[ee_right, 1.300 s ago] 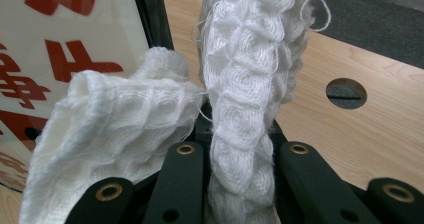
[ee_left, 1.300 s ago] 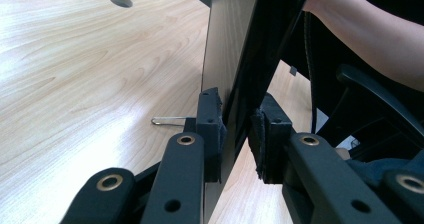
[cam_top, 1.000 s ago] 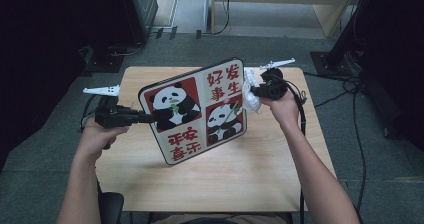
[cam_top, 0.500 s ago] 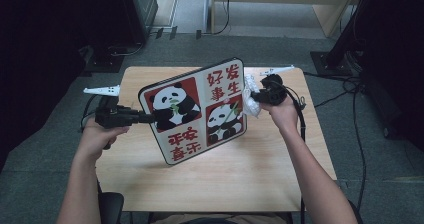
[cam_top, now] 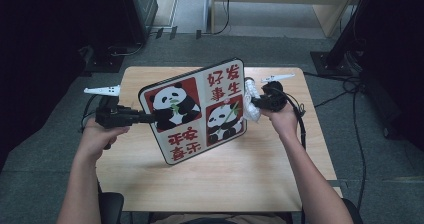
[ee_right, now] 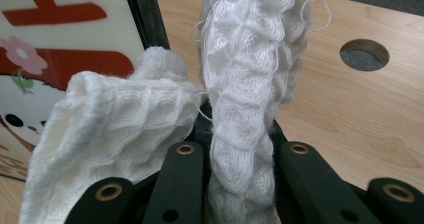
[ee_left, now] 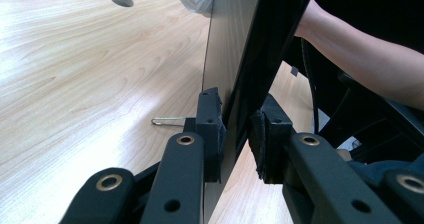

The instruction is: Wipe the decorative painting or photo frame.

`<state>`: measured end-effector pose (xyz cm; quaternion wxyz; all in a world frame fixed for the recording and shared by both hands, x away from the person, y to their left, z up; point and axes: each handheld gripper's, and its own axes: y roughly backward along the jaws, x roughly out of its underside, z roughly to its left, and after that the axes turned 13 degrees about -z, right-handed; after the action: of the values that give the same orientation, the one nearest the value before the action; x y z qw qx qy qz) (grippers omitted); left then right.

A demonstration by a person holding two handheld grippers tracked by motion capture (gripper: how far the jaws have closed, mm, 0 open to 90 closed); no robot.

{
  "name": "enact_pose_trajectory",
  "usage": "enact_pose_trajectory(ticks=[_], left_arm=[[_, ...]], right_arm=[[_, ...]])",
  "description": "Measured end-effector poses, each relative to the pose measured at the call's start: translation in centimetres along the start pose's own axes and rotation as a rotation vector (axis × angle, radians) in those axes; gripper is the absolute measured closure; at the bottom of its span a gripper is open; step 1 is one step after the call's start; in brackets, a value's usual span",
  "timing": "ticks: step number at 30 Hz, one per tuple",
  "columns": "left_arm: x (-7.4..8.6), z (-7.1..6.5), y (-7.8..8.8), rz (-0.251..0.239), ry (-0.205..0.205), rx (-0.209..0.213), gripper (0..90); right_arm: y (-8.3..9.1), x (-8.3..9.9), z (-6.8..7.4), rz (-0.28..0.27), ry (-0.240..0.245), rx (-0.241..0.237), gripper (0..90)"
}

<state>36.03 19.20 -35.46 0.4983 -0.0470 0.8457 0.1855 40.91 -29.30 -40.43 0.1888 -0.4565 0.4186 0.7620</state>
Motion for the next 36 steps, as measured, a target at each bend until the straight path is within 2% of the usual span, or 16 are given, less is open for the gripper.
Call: enact_pose_trajectory(ticks=[4, 8, 11, 19, 23, 27, 31, 36], left_arm=[[0.0, 0.0, 0.0, 0.001, 0.001, -0.001, 76.2], [0.0, 0.0, 0.0, 0.002, 0.001, -0.002, 76.2], [0.0, 0.0, 0.0, 0.001, 0.001, -0.004, 76.2], [0.0, -0.1, 0.0, -0.001, 0.002, -0.008, 76.2], [0.0, 0.0, 0.0, -0.001, 0.003, -0.008, 76.2], [0.0, 0.0, 0.0, 0.0, 0.002, -0.008, 76.1], [0.0, 0.0, 0.0, 0.0, 0.002, -0.008, 76.1], [0.0, 0.0, 0.0, -0.002, 0.005, -0.005, 76.0]], right_arm=[[-0.1, 0.4, -0.4, 0.002, -0.006, -0.021, 79.2], [-0.3, 0.9, -0.6, -0.004, -0.027, -0.027, 79.3], [-0.3, 1.4, -0.7, -0.007, -0.026, -0.029, 79.3], [-0.9, 2.6, -1.4, 0.021, -0.034, -0.056, 79.2], [-0.9, 3.3, -1.5, 0.015, -0.022, -0.055, 79.1], [-1.2, 4.1, -1.6, 0.036, -0.028, -0.051, 79.0], [-1.3, 4.7, -1.6, 0.037, -0.012, -0.043, 78.9], [-1.5, 5.4, -1.8, 0.049, -0.022, -0.044, 78.7]])
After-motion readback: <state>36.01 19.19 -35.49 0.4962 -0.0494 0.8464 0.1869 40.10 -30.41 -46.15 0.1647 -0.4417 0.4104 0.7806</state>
